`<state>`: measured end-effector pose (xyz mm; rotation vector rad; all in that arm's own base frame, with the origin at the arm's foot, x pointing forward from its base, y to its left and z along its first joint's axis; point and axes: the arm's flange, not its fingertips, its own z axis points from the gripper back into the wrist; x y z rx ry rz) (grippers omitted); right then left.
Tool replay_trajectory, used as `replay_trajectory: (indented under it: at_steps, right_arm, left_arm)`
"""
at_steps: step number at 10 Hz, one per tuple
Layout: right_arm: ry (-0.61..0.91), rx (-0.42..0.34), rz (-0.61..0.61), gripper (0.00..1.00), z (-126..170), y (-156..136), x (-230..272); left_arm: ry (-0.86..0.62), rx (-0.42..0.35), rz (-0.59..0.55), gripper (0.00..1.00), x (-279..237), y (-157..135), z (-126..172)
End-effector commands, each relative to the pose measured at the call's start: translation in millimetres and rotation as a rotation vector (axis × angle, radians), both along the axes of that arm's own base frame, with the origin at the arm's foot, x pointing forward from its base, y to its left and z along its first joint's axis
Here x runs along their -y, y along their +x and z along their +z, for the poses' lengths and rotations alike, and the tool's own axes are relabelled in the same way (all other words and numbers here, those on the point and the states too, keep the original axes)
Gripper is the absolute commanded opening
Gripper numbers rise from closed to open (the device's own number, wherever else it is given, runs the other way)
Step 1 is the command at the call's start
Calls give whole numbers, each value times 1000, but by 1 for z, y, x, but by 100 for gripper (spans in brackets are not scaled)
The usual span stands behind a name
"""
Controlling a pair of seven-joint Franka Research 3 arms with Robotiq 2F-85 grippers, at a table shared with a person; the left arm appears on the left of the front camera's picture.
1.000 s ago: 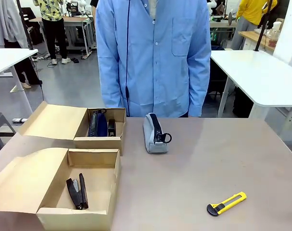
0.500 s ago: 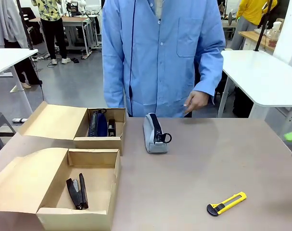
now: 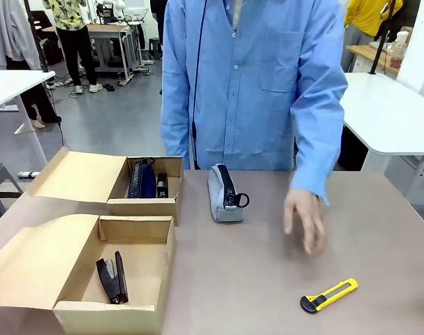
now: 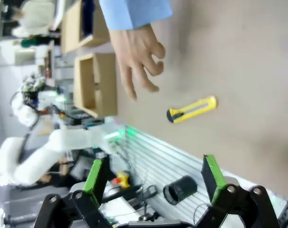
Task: Place items inside the box.
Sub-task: Pick up a Pencil pouch or Stapler and place it inside the Mailer Box closest to the robot.
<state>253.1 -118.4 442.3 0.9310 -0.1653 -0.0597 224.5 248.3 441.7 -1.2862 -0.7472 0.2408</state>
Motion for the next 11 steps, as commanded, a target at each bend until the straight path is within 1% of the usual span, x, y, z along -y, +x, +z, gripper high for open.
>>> replay_trajectory:
  at_steps: [1,2,3,4,9,10,11]
  right_arm:
    - [190,-24,-162,100,-32,-59,89]
    - [228,-46,-202,100,-45,-72,99]
    - [256,-35,-272,100,-47,-70,103]
    - [188,-39,-169,100,-39,-75,83]
    - [188,-39,-169,100,-39,-75,83]
    - [170,-69,-172,100,-40,-72,85]
    - [126,-57,-139,100,-29,-57,55]
  left_arm:
    - [-7,31,4,100,1,1,1]
    - [-7,31,4,100,1,1,1]
    - [-7,31,4,100,1,1,1]
    - [-7,31,4,100,1,1,1]
    - [-7,31,4,100,1,1,1]
    - [-7,31,4,100,1,1,1]
    - [-7,31,4,100,1,1,1]
